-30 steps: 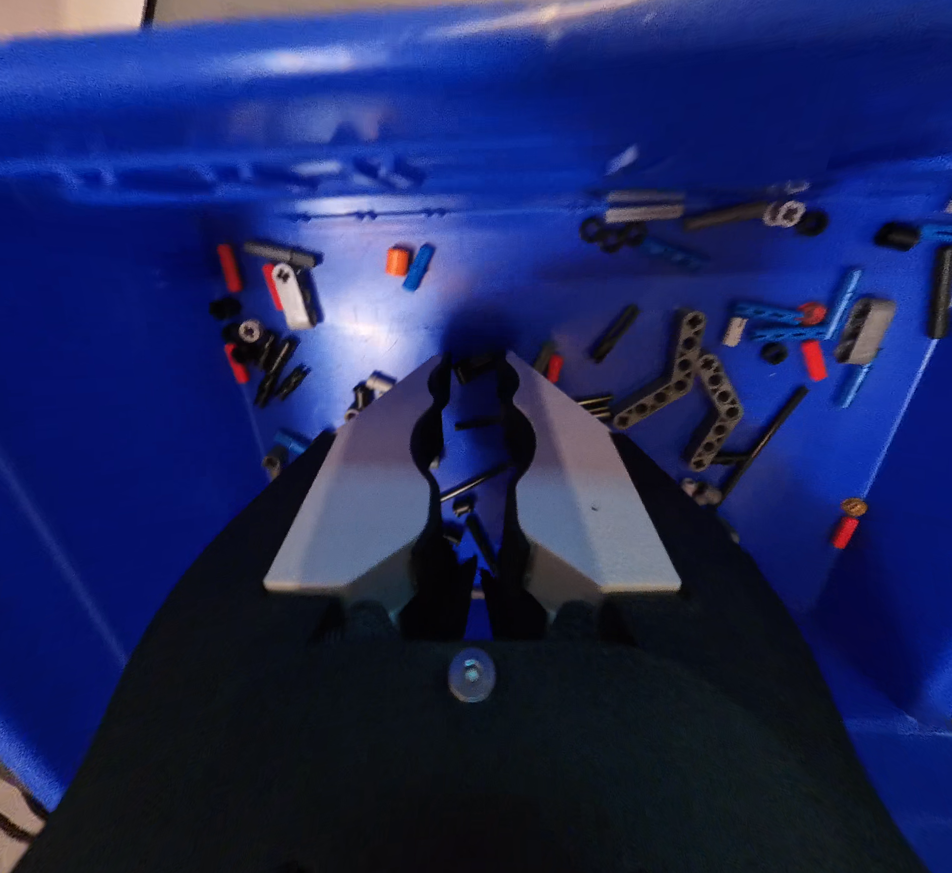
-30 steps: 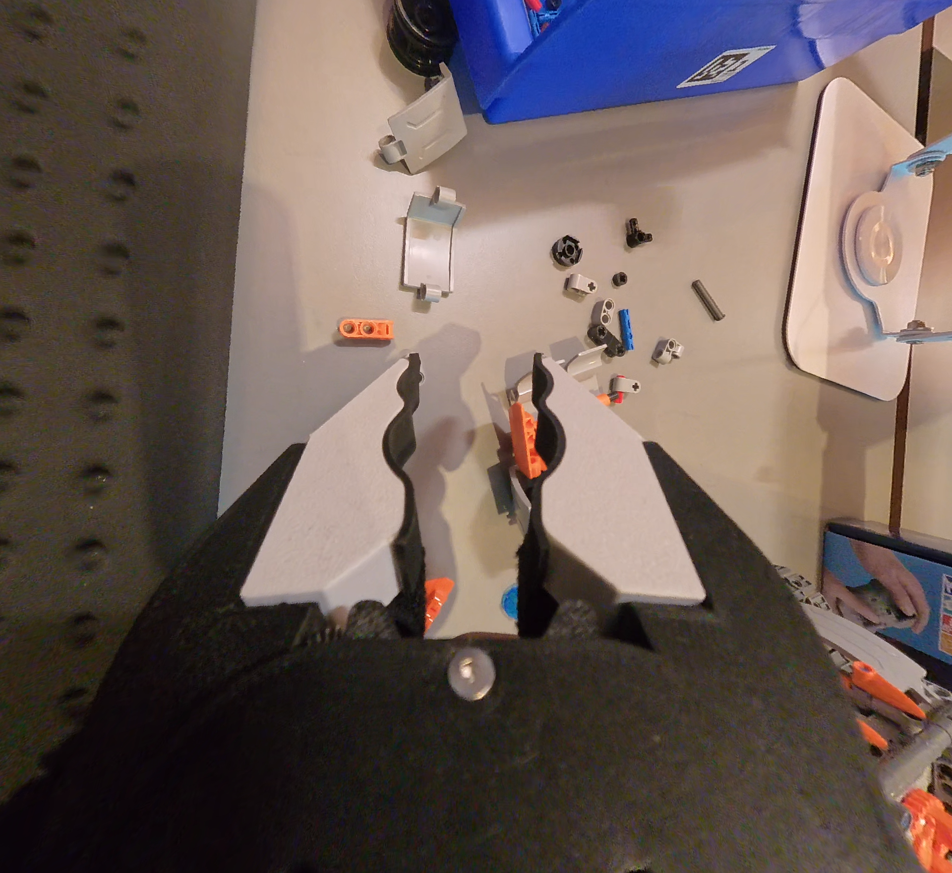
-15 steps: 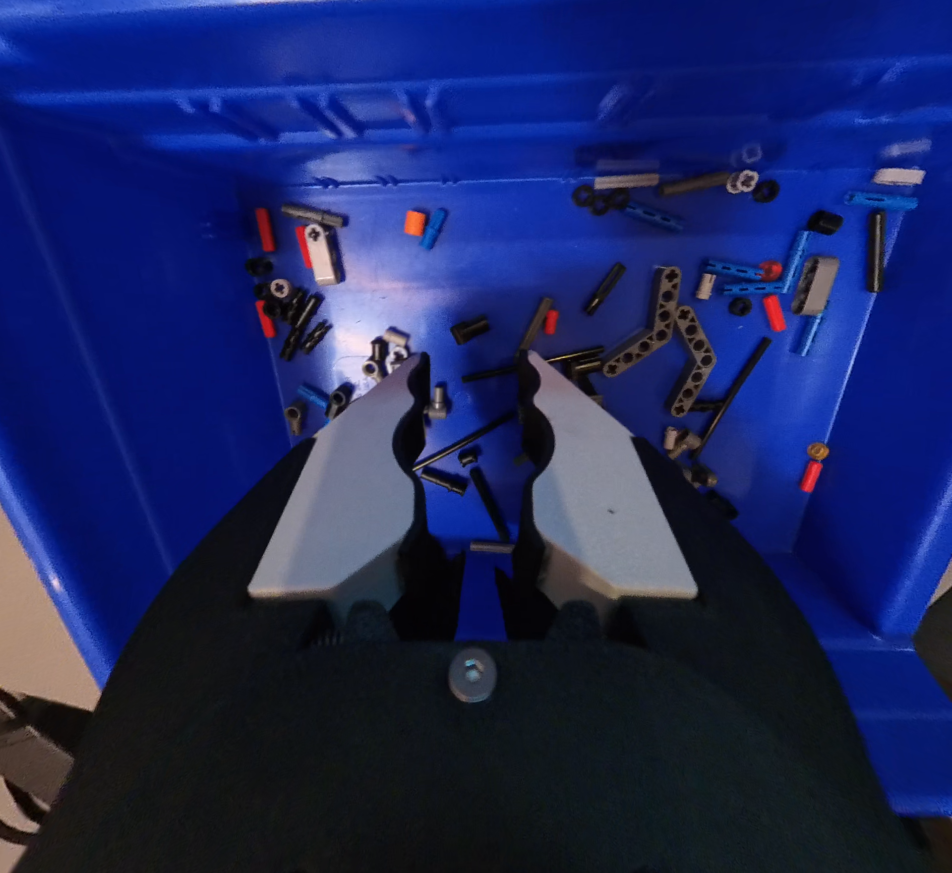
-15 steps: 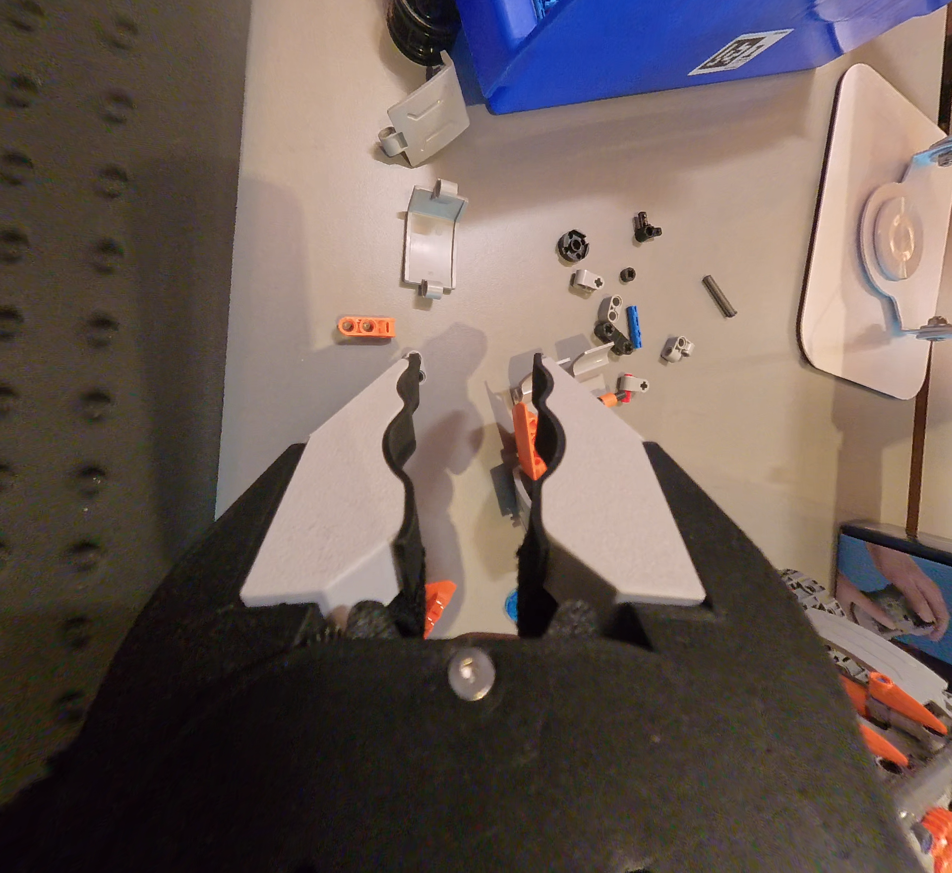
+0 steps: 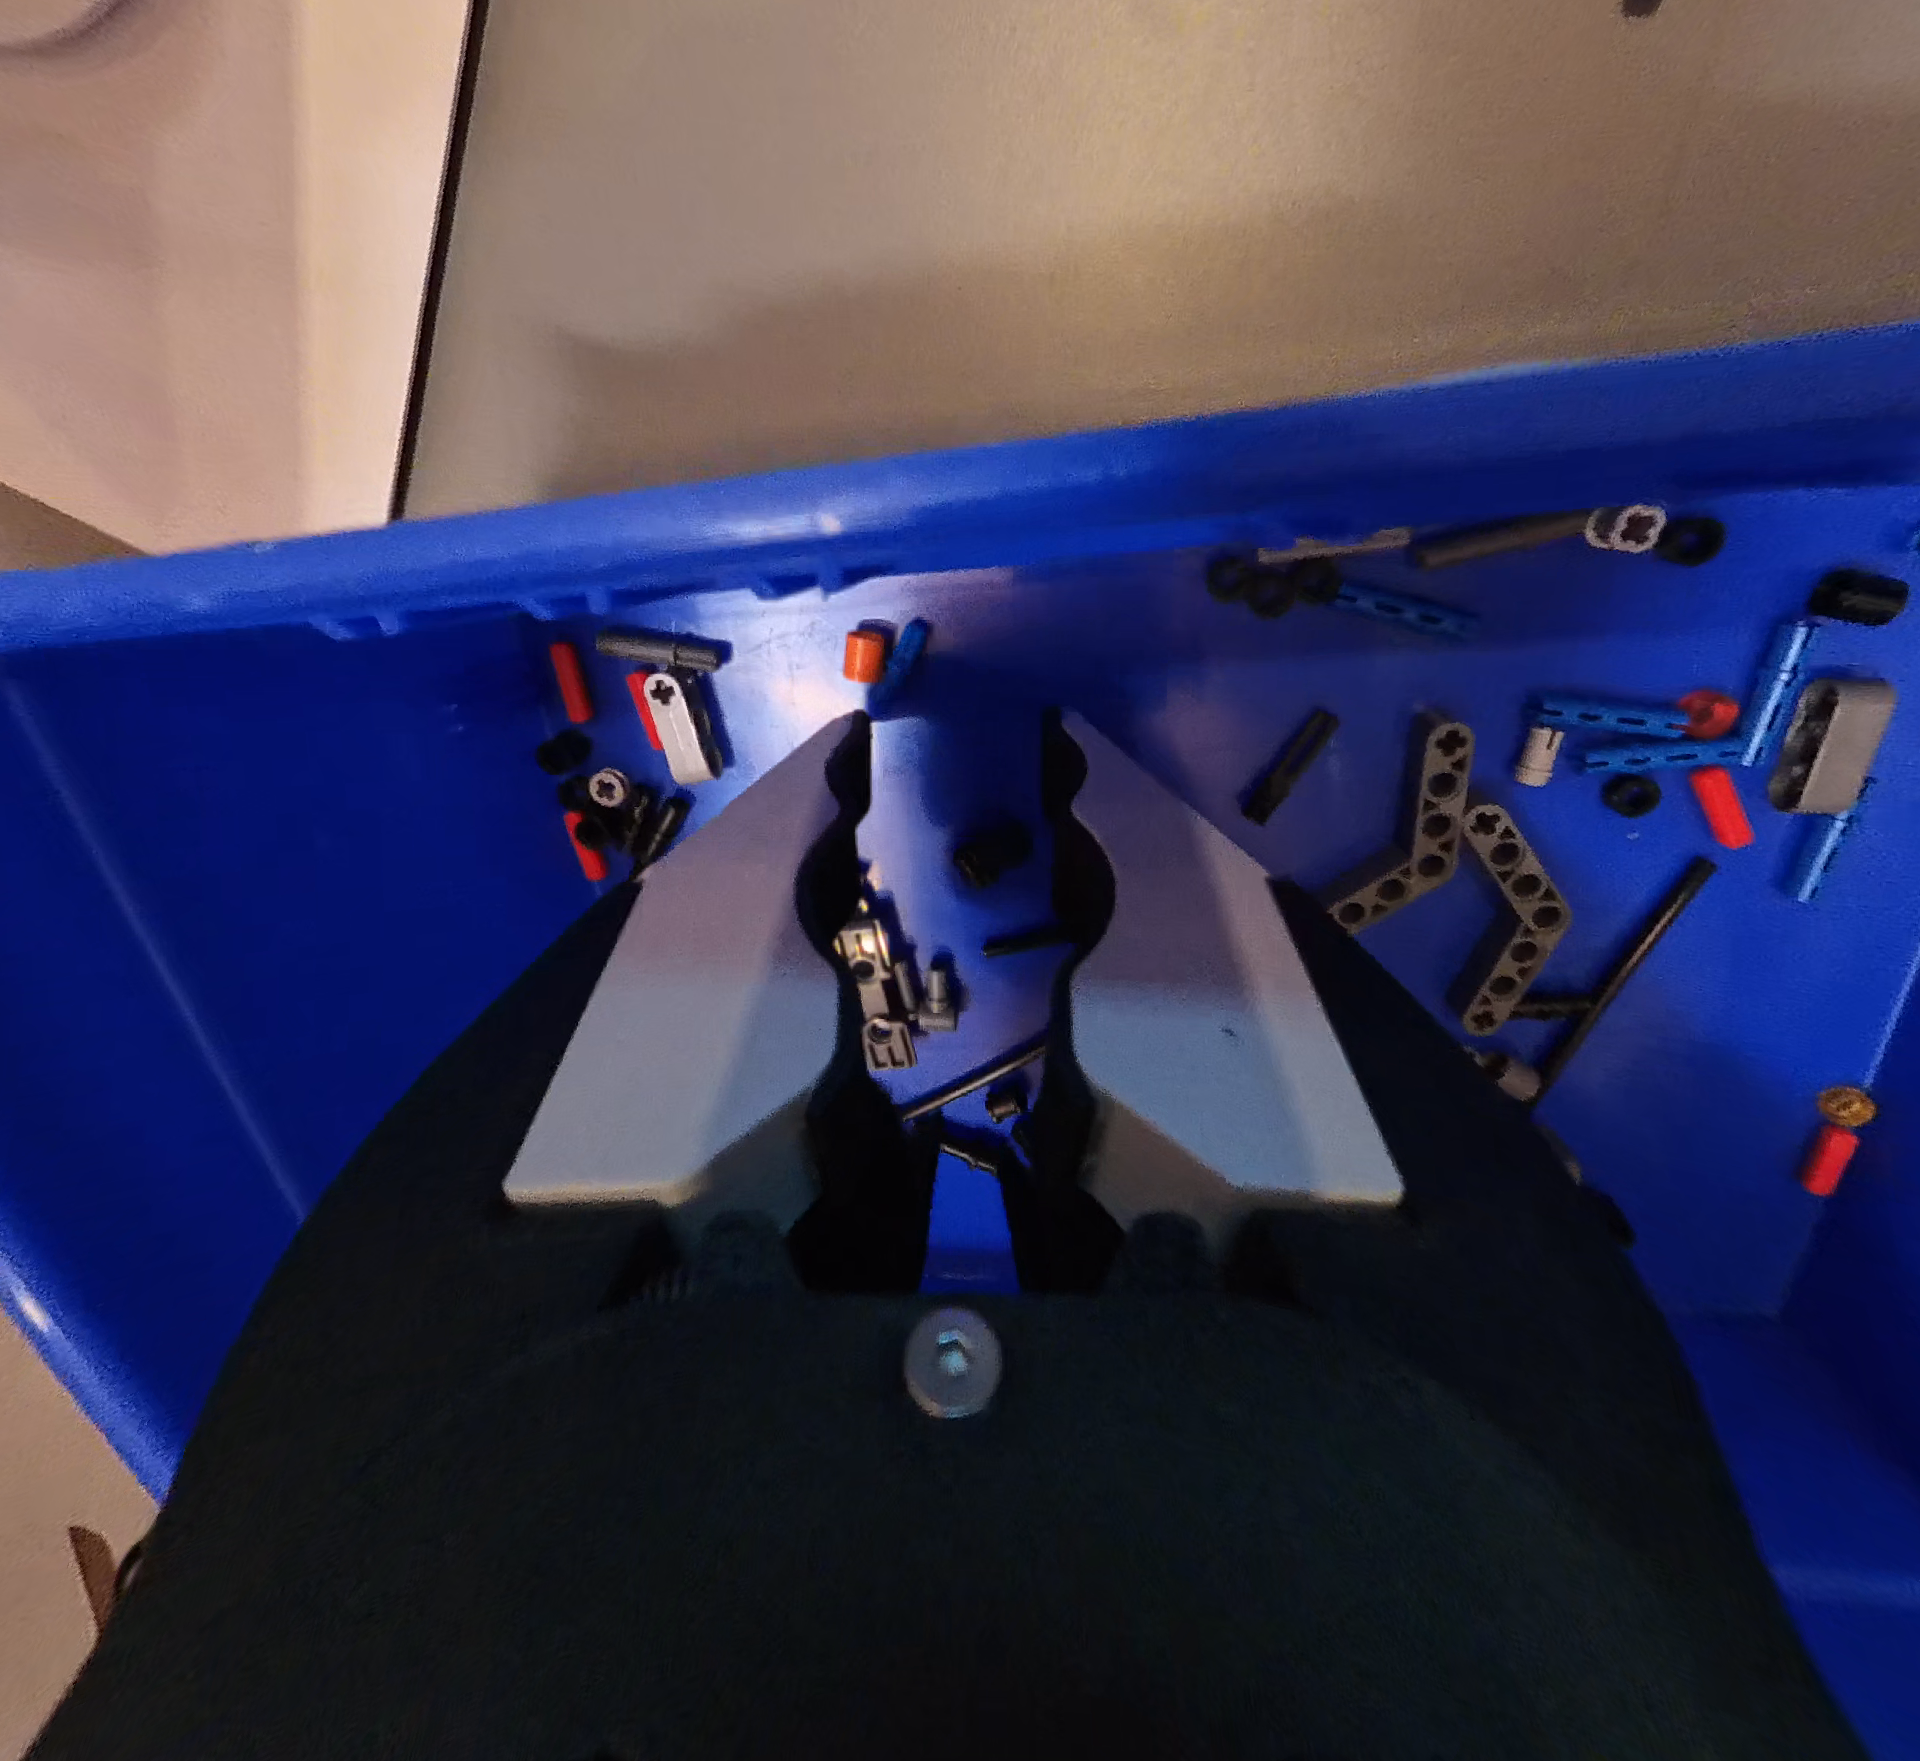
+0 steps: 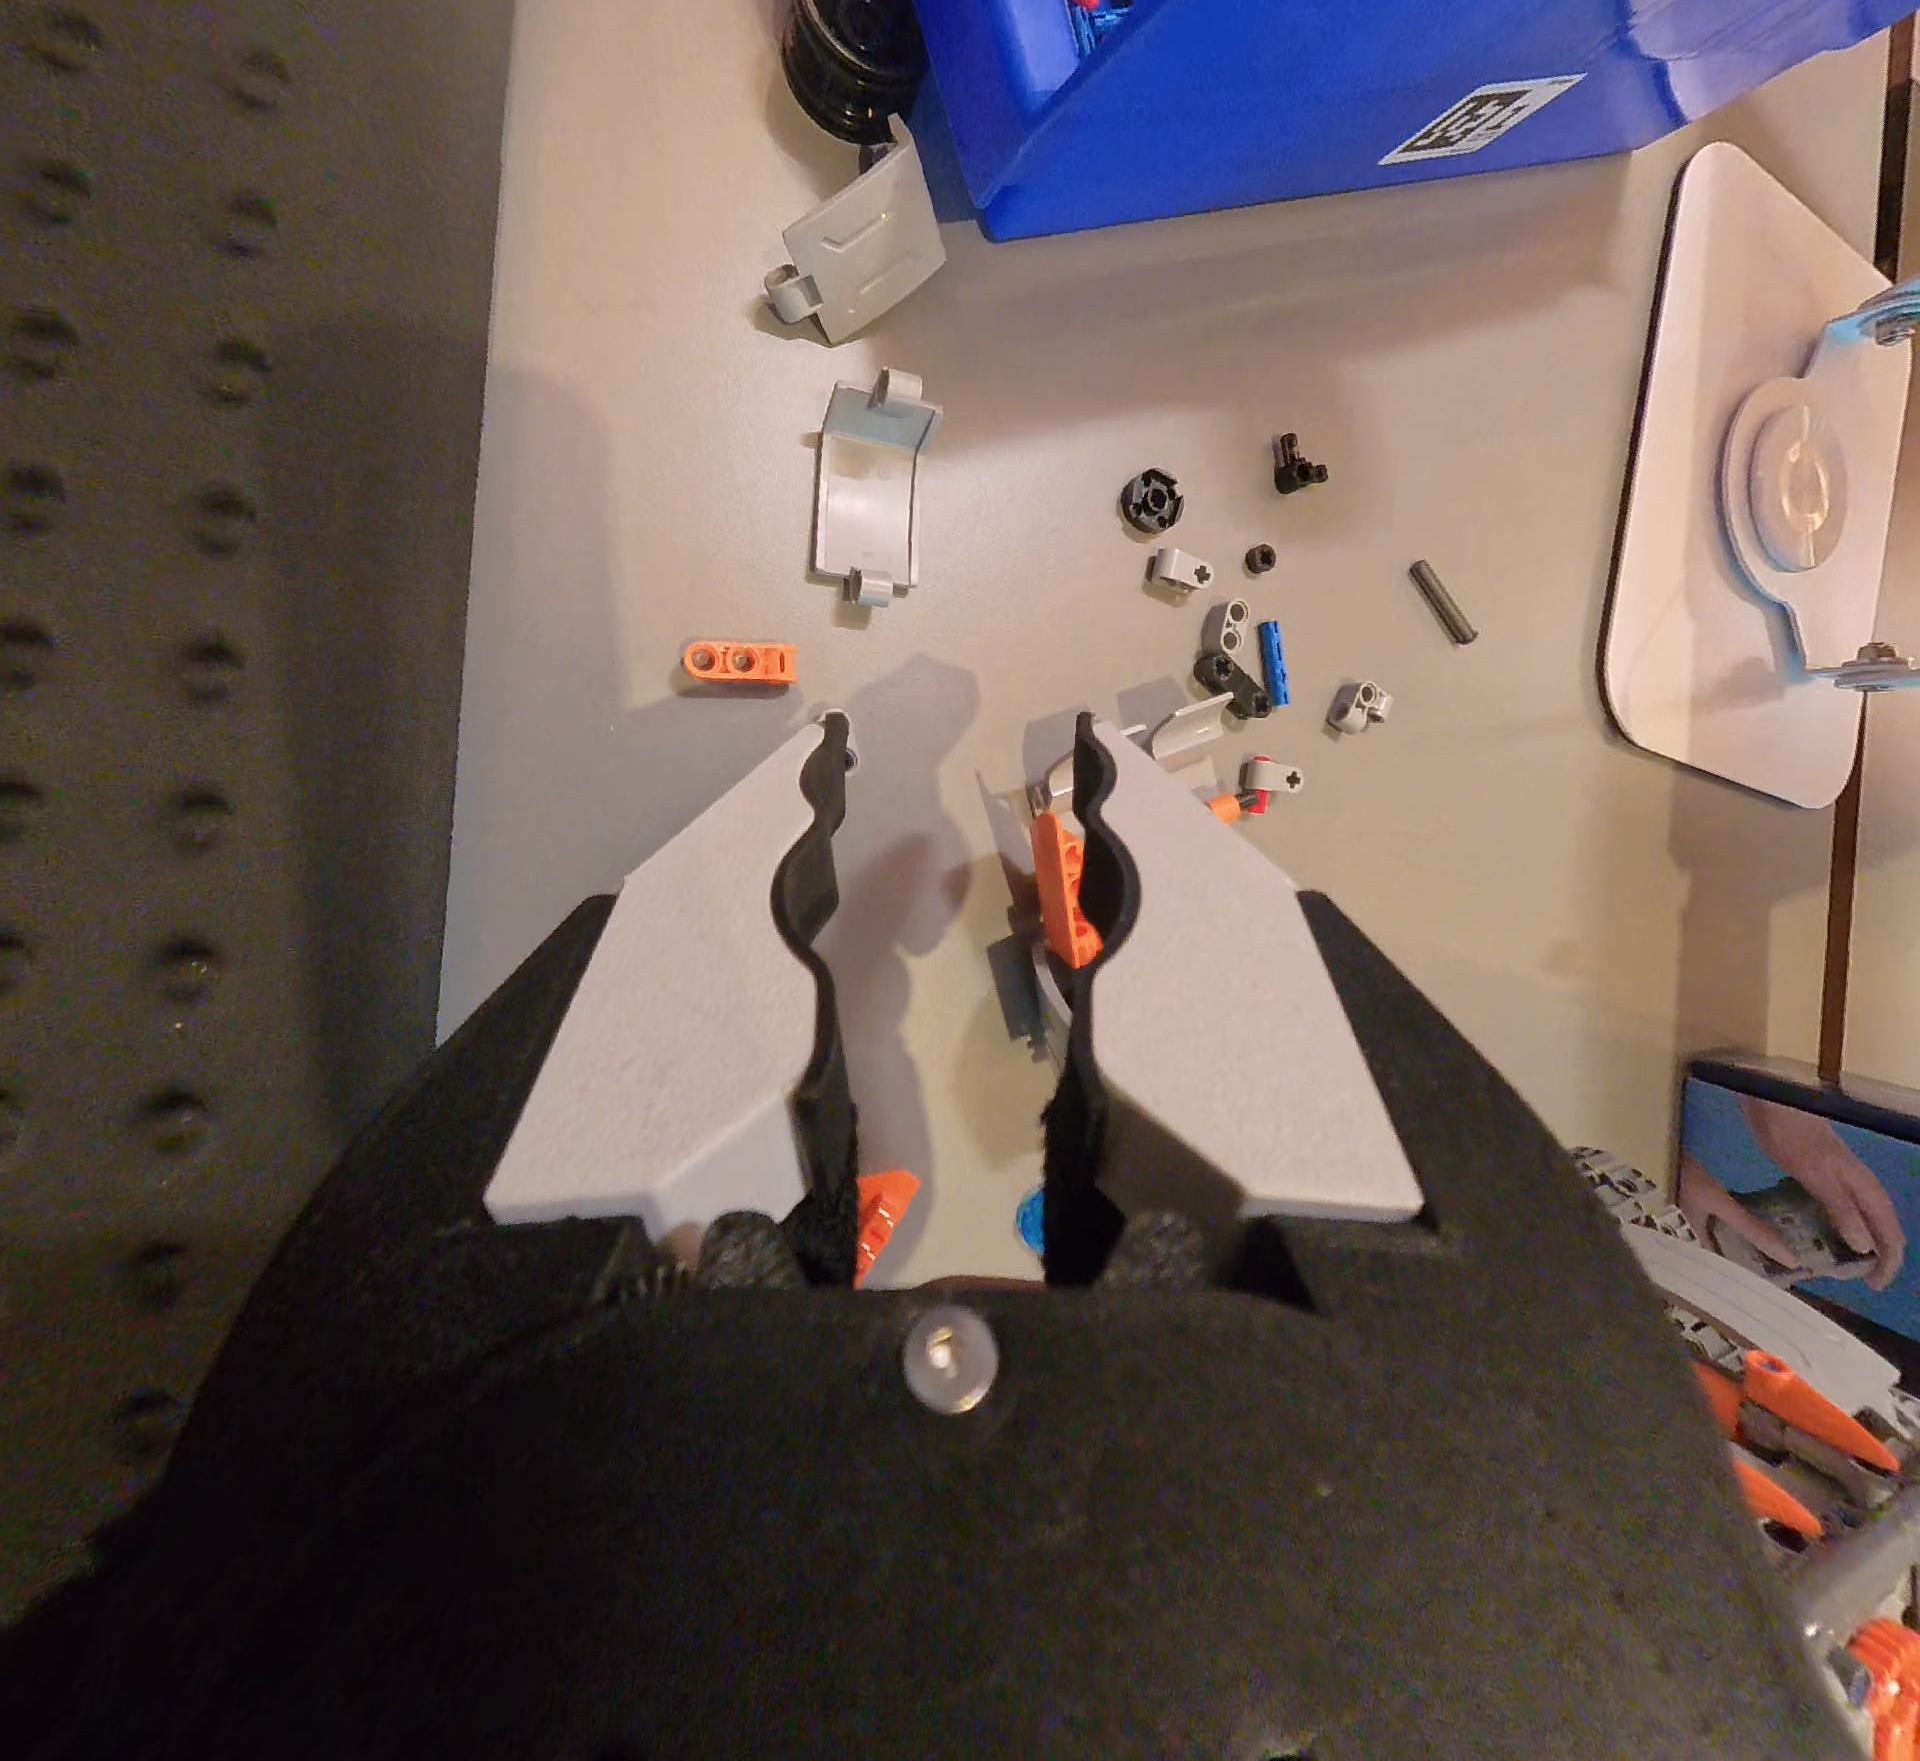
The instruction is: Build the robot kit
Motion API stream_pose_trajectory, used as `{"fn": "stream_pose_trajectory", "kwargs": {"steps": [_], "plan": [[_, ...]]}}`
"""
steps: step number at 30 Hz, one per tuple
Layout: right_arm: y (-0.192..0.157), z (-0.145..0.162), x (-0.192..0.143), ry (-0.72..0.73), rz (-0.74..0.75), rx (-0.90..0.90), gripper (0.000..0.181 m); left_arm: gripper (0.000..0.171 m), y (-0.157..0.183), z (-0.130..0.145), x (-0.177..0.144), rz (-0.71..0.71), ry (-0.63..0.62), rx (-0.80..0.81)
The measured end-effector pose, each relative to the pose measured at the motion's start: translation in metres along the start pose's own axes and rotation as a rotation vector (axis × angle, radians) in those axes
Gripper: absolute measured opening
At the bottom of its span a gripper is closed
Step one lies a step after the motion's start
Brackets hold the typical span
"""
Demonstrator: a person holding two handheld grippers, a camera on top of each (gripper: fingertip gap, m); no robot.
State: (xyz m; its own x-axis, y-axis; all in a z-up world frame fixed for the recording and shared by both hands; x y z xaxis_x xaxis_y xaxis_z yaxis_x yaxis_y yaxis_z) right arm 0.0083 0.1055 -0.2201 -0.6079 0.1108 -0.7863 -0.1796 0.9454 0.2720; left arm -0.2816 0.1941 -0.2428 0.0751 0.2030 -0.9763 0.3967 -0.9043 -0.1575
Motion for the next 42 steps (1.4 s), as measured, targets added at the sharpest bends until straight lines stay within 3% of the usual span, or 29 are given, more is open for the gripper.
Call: {"fn": "stream_pose_trajectory", "kwargs": {"steps": [11,21,42], "plan": [[0.0,0.0003,0.0003,-0.002,0.0,0.0,0.042,0.028,-0.0005,-0.0002,0.0004,0.026,0.006,-0.016],[0.0,0.0002,0.0001,-0.001,0.001,-0.001,0.042,0.009,0.0056,0.0046,-0.0003,0.073,0.0,-0.014],[-0.0007,0.0006,0.0016,-0.006,-0.004,-0.001,0.042,0.023,0.0011,0.0015,0.0009,0.041,0.071,-0.018]]}}
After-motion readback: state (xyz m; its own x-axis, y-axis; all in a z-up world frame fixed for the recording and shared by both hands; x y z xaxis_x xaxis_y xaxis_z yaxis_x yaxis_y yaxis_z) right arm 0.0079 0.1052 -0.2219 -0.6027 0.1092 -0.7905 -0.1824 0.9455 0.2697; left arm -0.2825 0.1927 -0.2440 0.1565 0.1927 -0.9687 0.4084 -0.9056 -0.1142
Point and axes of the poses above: each gripper's, where its closed fingertips meet, x out along the fingers, z out of its underside, y = z × x across the jaws, the point moved 6 cm from there along -x, back along the fingers, and after that the axes turned 11 degrees about x, right-handed, at the moved point
